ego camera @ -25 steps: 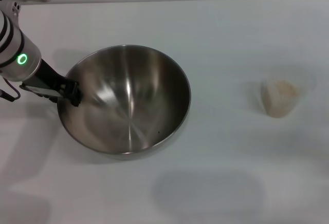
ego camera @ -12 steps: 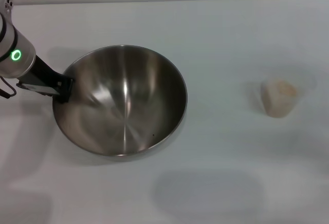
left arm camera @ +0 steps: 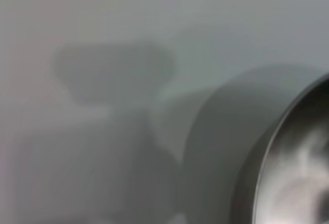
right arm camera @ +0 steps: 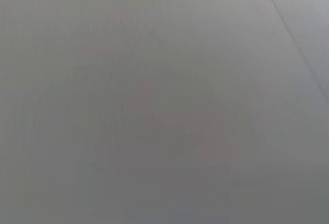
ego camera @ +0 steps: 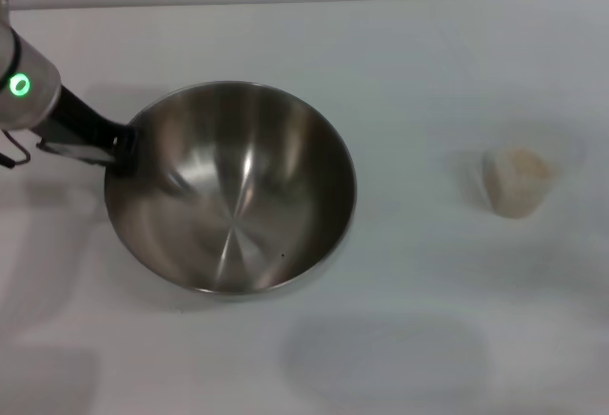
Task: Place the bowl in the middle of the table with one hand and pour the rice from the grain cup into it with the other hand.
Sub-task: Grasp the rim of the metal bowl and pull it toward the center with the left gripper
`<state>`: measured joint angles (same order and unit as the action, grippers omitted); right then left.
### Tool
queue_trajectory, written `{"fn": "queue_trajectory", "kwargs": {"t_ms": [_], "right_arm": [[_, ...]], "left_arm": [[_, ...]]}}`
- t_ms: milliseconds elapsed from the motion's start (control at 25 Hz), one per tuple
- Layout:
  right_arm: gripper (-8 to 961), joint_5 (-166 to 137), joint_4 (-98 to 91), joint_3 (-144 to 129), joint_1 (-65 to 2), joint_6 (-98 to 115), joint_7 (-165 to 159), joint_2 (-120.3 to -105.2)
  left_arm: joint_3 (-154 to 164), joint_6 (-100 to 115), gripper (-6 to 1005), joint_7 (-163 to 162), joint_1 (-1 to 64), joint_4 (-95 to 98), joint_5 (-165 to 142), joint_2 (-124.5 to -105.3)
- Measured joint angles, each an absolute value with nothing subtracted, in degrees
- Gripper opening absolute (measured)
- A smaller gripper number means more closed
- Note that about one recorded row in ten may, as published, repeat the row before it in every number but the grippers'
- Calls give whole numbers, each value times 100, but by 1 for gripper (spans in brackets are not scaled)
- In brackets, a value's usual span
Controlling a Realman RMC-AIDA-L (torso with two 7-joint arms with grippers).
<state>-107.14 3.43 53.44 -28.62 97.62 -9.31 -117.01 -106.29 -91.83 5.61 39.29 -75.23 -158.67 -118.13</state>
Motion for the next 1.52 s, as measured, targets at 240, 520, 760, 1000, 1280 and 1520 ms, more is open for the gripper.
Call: {"fn": "queue_trajectory", "kwargs": {"t_ms": [240,520,760,1000,1280,1520], "right_arm": [[765,-10714,343,5343,-2831,9744,-932,-11698],[765,-10714,343,5344,-2815,9739,-931,-11698],[766,-10714,343,5344,-2805,9739,-932,-11698],[765,-10714,343,5344,-2803,9764,-931,-11698],[766,-10714,340,5344,-2803,9787,-931,-11698],[766,-10714,333,5344,-2804,9791,-932,-11692]], "left_arm": [[-11828,-9363,50,1301,4118,-7574,-15045,-11797],[-11984,-9316,56,1423,4285,-7553,-14505,-11796],[-11761,-9099,55,1357,4541,-7387,-14406,-11842],[-11516,-8773,55,1328,4739,-6985,-14238,-11831],[-11284,-8371,55,1355,5014,-6389,-14273,-11820],[-11173,-7997,55,1384,5098,-5996,-14277,-11806]]}}
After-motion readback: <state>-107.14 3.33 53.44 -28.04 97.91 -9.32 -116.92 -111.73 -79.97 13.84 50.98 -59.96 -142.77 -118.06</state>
